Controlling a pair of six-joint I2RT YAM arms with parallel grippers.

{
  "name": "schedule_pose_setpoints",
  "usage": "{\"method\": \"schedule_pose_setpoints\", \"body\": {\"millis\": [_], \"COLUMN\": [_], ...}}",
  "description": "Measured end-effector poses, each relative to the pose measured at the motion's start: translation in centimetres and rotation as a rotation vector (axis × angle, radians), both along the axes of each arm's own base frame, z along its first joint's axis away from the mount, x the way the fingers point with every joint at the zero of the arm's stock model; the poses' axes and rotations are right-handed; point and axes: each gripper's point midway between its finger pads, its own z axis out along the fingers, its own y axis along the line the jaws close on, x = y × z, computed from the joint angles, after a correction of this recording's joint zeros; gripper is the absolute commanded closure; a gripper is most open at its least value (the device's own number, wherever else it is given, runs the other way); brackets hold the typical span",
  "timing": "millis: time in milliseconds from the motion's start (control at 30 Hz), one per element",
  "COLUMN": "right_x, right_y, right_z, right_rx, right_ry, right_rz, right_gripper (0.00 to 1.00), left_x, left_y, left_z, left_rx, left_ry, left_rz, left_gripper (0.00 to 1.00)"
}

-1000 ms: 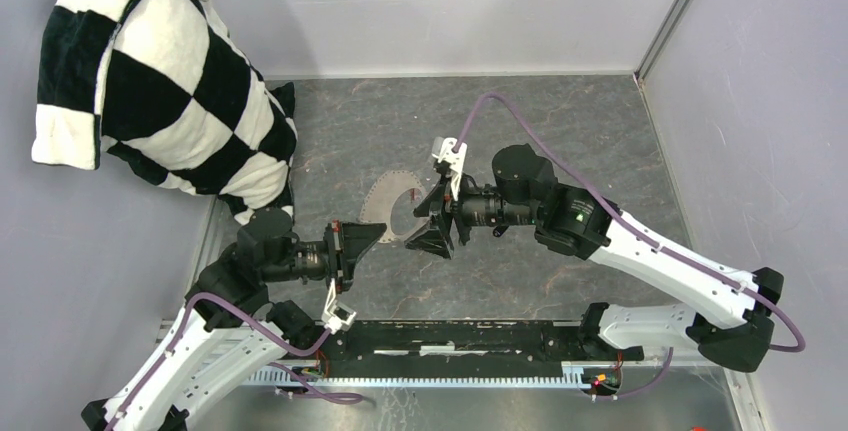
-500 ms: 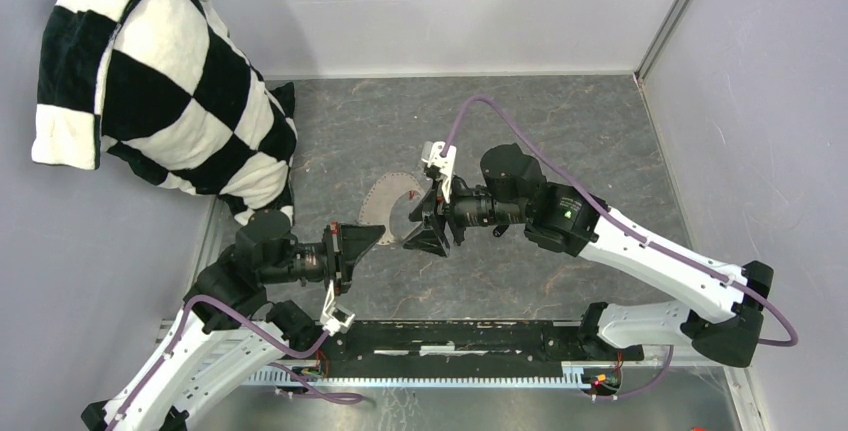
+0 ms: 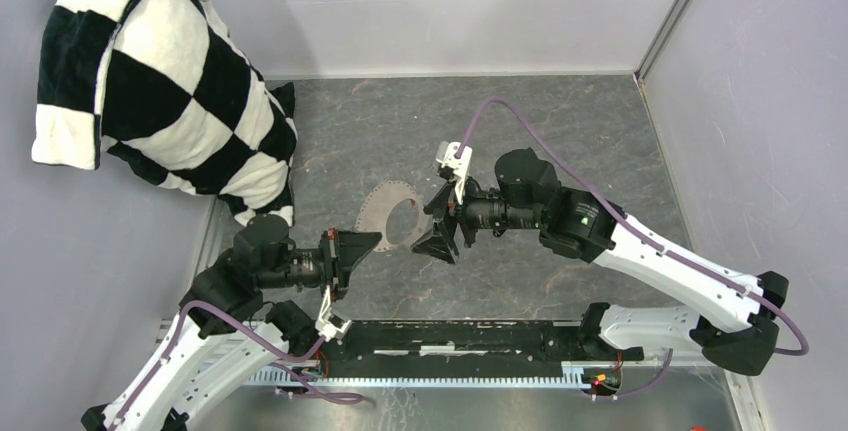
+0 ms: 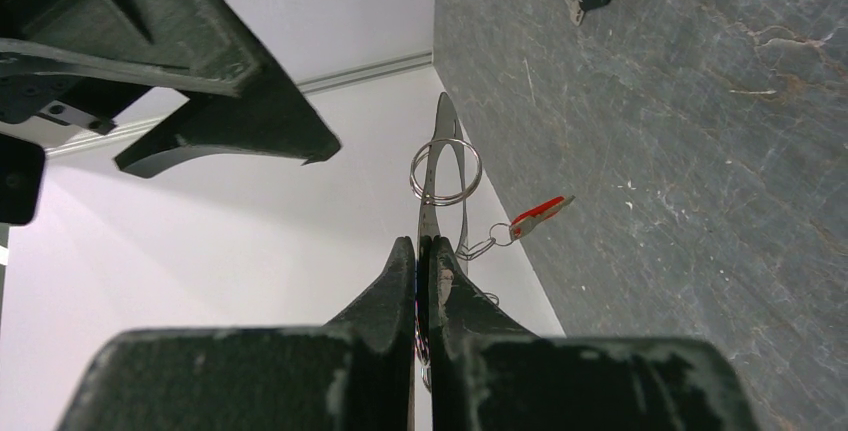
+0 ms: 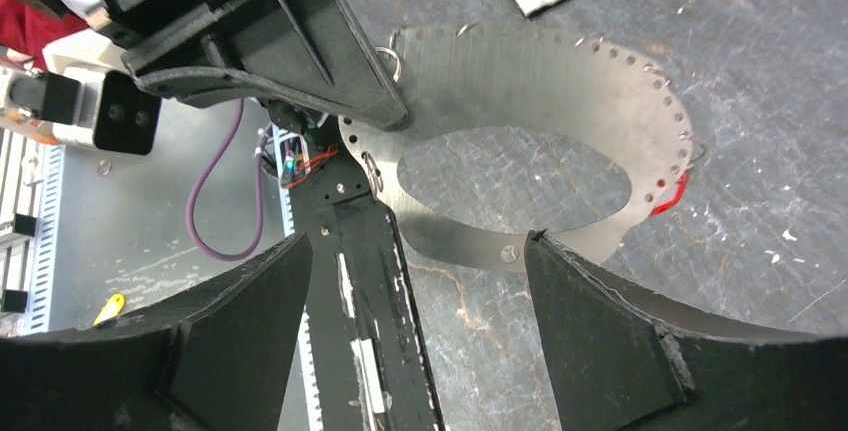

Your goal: Put the keys on the keyring

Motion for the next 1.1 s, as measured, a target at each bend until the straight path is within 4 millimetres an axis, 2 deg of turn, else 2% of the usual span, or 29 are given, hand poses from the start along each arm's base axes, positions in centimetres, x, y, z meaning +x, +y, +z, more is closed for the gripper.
{"method": "schedule_pose_setpoints", "body": {"millis": [167,367,733,1000,1100], "right_x": [0.2,0.6,1.1,0.7,0.6], "right_y": [-0.1,-0.2,-1.1,-2.4,-2.7], "right_z": [1.4,1.4,2.7,4.2,3.9], "right_rx": [0.044,0.033,0.06,0.14,0.172], "right_ry": [-0.034,-0.077,-0.137,-0.072,-0.033], "right_rz": [-0.012,-0.011,-0.049,-0.078,-0.093], "right_gripper": [0.21,0.14,0.16,0.16,0.18], "left_x": [-0.2,-0.2,0.0,1.1,1.6], "left_y": [0.2,0.2,0.0,0.3,0.3], "left_z": [-0.4,-0.5,-1.0,-0.5,-0.2], "left_rx": [0.012,0.015,0.03,-0.006,-0.031], "left_ry": [0.015,0.019,0.041,0.113,0.15], "left_rz": [0.0,0.0,0.004,0.086,0.124], "left_gripper": [0.98,0.98,0.98,0.98,0.98]}}
